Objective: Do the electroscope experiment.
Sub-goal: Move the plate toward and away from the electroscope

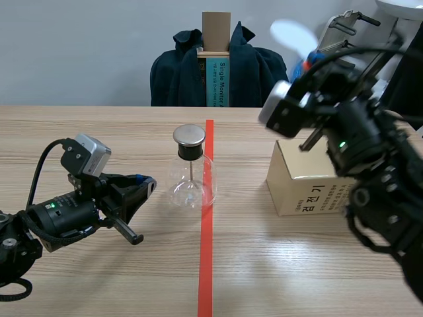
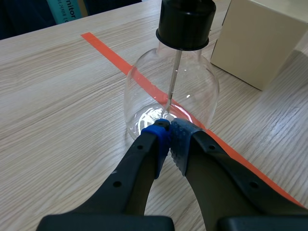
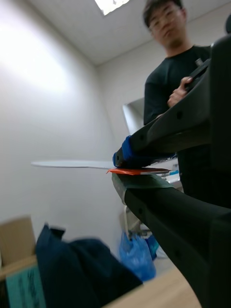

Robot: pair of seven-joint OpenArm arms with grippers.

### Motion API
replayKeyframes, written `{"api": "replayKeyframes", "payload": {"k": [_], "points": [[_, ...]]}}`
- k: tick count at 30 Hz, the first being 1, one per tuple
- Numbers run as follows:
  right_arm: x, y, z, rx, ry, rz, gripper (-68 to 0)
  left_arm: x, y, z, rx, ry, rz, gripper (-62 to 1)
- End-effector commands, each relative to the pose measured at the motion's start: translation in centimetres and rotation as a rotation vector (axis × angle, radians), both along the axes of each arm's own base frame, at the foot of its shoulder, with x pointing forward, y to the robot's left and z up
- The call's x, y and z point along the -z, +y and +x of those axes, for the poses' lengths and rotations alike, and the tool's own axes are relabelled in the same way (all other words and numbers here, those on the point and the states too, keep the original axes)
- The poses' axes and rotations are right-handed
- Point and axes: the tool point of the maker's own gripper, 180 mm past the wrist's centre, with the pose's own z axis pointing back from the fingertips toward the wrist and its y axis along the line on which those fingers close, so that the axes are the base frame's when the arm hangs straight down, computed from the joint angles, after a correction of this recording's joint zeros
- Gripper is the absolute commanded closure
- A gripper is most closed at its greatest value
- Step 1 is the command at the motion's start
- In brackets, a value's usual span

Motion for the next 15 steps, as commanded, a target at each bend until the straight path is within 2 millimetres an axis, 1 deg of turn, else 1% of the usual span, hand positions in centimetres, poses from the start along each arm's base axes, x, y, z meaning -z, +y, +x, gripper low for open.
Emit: {"api": "replayKeyframes", "payload": {"k": [1,4,6,8,10,12,13,15], "points": [[-3.5,-1.9,-0.4,0.031,-0.087,-0.002,-0.8,-1.0,0.0,0.5,-0.01,-0.027,-0.026,-4.2],[-7.8,-4.2,-1.6,0.08,-0.174,0.03,-0.8,-1.0,0.0,0.5,-0.01,-0.027,-0.027,-4.2],[-10.2,-5.4,-2.5,0.11,-0.22,0.045,-0.8,-1.0,0.0,0.5,-0.01,-0.027,-0.027,-4.2],[-12.1,-6.4,-3.4,0.133,-0.263,0.047,-0.8,-1.0,0.2,0.6,-0.017,-0.03,-0.02,-4.2],[-13.4,-7.1,-4.2,0.152,-0.294,0.045,-0.8,-0.9,0.6,0.7,-0.028,-0.029,-0.01,-4.2],[-14.4,-7.7,-5.0,0.172,-0.318,0.042,-0.8,-1.1,1.2,0.9,-0.048,-0.022,-0.028,-4.6],[-14.7,-8.0,-5.3,0.18,-0.327,0.038,-0.8,-1.2,1.7,1.0,-0.067,-0.013,-0.045,-6.5],[-15.2,-8.5,-6.0,0.194,-0.337,0.034,-0.8,-1.5,3.1,1.4,-0.102,-0.006,-0.063,-13.1]]}}
